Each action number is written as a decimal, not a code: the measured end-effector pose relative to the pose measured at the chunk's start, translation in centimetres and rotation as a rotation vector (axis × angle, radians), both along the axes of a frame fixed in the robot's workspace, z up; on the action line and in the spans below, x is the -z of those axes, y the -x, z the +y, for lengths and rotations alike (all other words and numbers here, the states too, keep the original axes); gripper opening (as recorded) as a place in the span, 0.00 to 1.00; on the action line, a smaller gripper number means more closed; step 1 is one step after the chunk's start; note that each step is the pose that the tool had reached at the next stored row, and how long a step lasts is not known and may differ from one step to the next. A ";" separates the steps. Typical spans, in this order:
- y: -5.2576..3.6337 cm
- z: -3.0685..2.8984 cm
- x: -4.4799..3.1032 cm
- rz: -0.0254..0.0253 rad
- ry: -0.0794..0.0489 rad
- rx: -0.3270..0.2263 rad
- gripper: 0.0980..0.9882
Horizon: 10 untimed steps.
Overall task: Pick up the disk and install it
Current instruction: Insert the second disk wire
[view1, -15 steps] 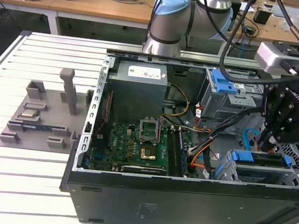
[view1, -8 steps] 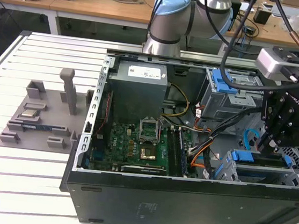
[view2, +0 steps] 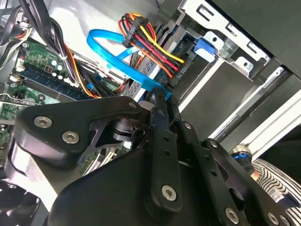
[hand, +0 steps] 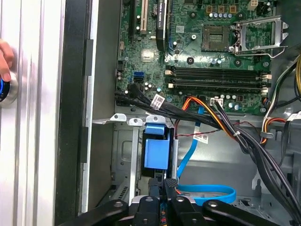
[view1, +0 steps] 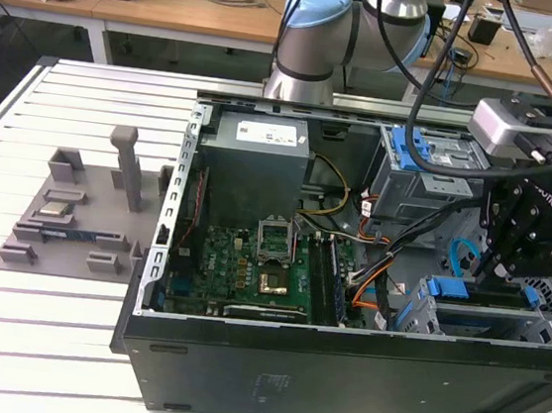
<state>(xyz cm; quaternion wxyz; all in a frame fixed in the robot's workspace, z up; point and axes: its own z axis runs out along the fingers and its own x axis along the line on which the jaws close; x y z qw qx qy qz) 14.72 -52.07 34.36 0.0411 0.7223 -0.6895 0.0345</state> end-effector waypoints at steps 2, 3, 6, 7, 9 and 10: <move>-0.02 0.01 0.04 -0.0001 -0.001 -0.002 0.07; -0.02 0.00 0.06 0.0000 -0.001 -0.002 0.07; -0.02 -0.13 0.23 0.0000 -0.003 -0.003 0.07; -0.02 -0.13 0.24 0.0000 -0.004 -0.003 0.07; -0.02 -0.14 0.17 -0.0001 -0.005 -0.003 0.07; -0.02 -0.14 0.10 -0.0002 -0.007 -0.004 0.07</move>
